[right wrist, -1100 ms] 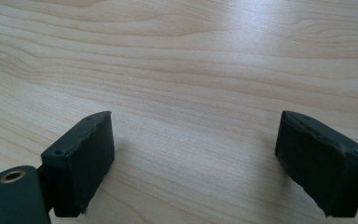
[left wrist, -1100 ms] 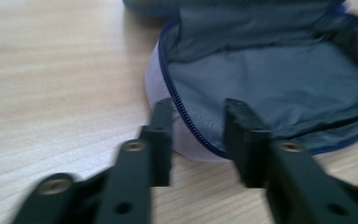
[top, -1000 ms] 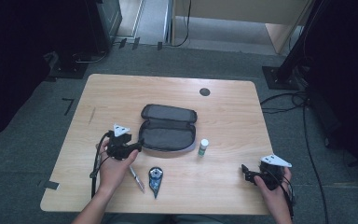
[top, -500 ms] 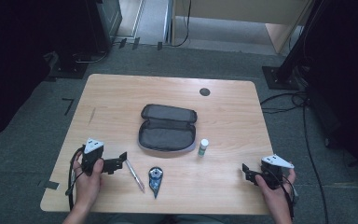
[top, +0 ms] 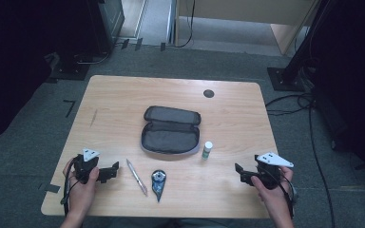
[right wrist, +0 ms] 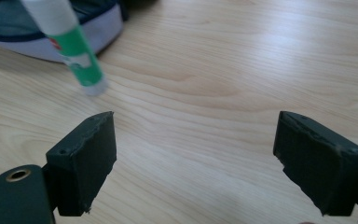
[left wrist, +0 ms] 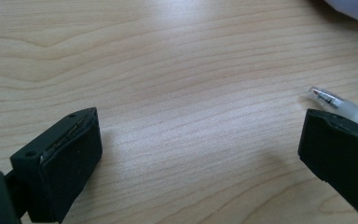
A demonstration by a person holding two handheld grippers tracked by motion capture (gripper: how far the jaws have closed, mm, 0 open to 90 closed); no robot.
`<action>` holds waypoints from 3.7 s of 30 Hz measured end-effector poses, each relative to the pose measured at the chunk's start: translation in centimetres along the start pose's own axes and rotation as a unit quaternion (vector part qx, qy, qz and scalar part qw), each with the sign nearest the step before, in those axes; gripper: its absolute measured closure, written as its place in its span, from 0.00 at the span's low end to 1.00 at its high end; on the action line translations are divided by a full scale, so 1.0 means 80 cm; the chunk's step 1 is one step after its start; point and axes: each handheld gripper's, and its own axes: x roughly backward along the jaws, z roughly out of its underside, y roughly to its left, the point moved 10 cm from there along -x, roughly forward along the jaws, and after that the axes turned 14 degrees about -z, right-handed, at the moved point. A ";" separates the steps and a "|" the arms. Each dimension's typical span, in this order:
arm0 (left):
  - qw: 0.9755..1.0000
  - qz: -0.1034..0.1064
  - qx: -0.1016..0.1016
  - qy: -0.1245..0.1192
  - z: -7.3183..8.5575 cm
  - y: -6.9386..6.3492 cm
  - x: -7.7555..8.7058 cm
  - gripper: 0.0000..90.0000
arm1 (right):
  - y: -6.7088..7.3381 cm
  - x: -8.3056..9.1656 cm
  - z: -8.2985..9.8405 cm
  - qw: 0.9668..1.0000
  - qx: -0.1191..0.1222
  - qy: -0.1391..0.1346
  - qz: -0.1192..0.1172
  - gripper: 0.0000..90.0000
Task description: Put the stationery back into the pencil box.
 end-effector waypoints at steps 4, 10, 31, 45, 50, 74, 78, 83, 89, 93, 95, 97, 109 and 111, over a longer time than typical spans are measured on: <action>1.000 -0.007 -0.010 -0.003 0.001 -0.001 -0.001 0.00 | 0.026 -0.006 -0.015 1.000 0.014 -0.001 -0.024 0.15; 1.000 -0.017 -0.019 -0.004 0.002 -0.002 -0.002 0.00 | 0.056 -0.017 -0.041 0.999 0.034 -0.017 -0.033 0.25; 0.999 -0.012 -0.035 -0.005 0.001 -0.002 -0.004 0.00 | 0.087 -0.083 -0.077 0.997 0.044 0.008 -0.069 0.57; 0.999 -0.010 -0.039 -0.005 0.000 -0.003 -0.005 0.00 | 0.091 -0.097 -0.078 0.996 0.064 0.034 -0.049 0.73; 0.999 -0.010 -0.039 -0.005 0.000 -0.003 -0.005 0.00 | 0.105 -0.091 -0.096 0.995 0.070 0.023 -0.063 0.73; 0.999 -0.008 -0.043 -0.005 0.000 -0.003 -0.006 0.00 | 0.166 -0.168 -0.171 0.991 0.101 0.004 -0.086 0.73; 0.999 -0.008 -0.043 -0.005 0.000 -0.003 -0.006 0.00 | 0.174 -0.196 -0.179 0.990 0.112 0.011 -0.081 0.73; 0.999 -0.007 -0.044 -0.006 0.000 -0.003 -0.006 0.00 | 0.180 -0.226 -0.184 0.990 0.120 0.013 -0.079 0.73; 0.999 -0.006 -0.045 -0.006 0.000 -0.003 -0.005 0.00 | 0.179 -0.242 -0.180 0.990 0.114 0.006 -0.083 0.73; 0.999 -0.006 -0.045 -0.006 0.000 -0.004 -0.006 0.00 | 0.170 -0.248 -0.169 0.991 0.108 0.012 -0.083 0.73; 0.999 -0.006 -0.045 -0.006 0.000 -0.004 -0.005 0.00 | 0.167 -0.245 -0.166 0.991 0.100 0.002 -0.092 0.73; 0.999 -0.006 -0.045 -0.005 0.000 -0.004 -0.005 0.00 | 0.164 -0.241 -0.163 0.991 0.096 0.003 -0.097 0.73; 0.999 -0.006 -0.045 -0.005 0.000 -0.004 -0.005 0.00 | 0.124 -0.212 -0.133 0.989 0.086 0.035 -0.112 0.72; 0.999 -0.006 -0.045 -0.005 0.000 -0.004 -0.005 0.00 | 0.116 -0.211 -0.127 0.990 0.085 0.042 -0.102 0.77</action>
